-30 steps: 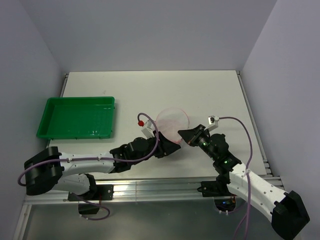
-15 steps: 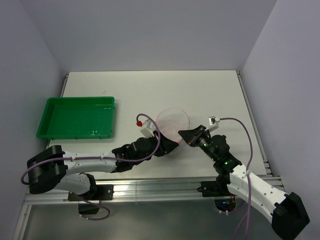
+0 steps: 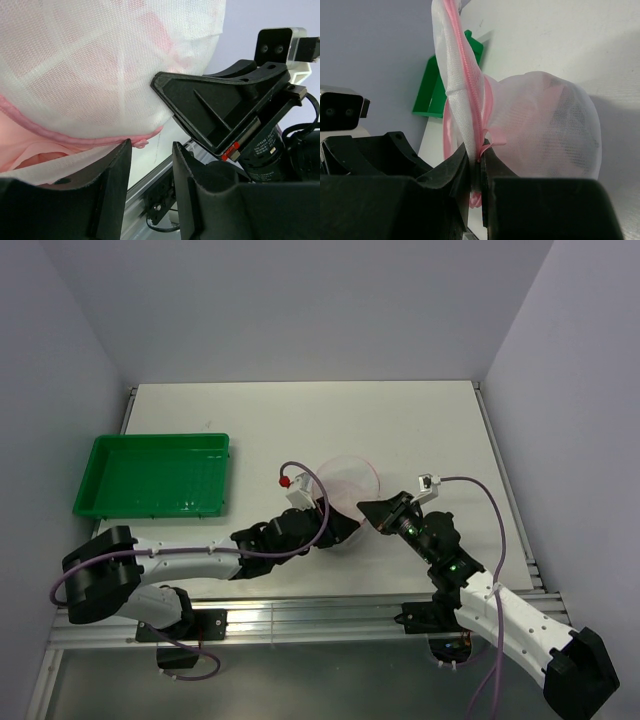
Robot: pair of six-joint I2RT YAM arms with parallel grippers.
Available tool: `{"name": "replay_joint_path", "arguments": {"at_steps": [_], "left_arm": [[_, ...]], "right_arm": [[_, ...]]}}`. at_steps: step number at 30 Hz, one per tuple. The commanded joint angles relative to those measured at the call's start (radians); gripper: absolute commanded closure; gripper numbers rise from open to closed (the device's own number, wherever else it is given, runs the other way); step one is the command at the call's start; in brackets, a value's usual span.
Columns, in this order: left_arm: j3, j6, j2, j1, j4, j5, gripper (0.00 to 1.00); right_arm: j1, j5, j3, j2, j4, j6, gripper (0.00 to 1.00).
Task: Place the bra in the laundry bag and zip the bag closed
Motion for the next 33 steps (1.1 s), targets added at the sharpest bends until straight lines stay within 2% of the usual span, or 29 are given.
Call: {"name": "replay_joint_path", "arguments": {"at_steps": [1, 18, 20, 21, 24, 28, 33], "left_arm": [[0.039, 0.02, 0.007, 0.005, 0.006, 0.004, 0.57], [0.075, 0.054, 0.035, 0.012, -0.043, 0.009, 0.92], [0.072, 0.052, 0.034, 0.012, -0.045, 0.004, 0.87], [0.067, 0.052, 0.031, 0.012, -0.038, 0.005, 0.77], [0.091, 0.063, 0.044, 0.013, -0.069, 0.004, 0.59], [0.093, 0.072, 0.052, 0.013, -0.052, 0.005, 0.62], [0.116, 0.082, 0.061, 0.015, -0.083, 0.001, 0.75]], "right_arm": [[0.004, -0.003, 0.007, -0.009, 0.035, -0.021, 1.0], [0.004, 0.0, -0.014, -0.024, 0.056, -0.014, 1.0], [0.002, -0.011, -0.001, -0.007, 0.05, -0.024, 1.0], [0.002, -0.014, -0.001, -0.005, 0.047, -0.024, 1.0], [0.004, -0.012, -0.01, -0.01, 0.072, -0.014, 1.0], [0.004, -0.025, -0.004, 0.001, 0.062, -0.02, 1.0], [0.004, -0.015, -0.002, -0.009, 0.044, -0.031, 1.0]]}}
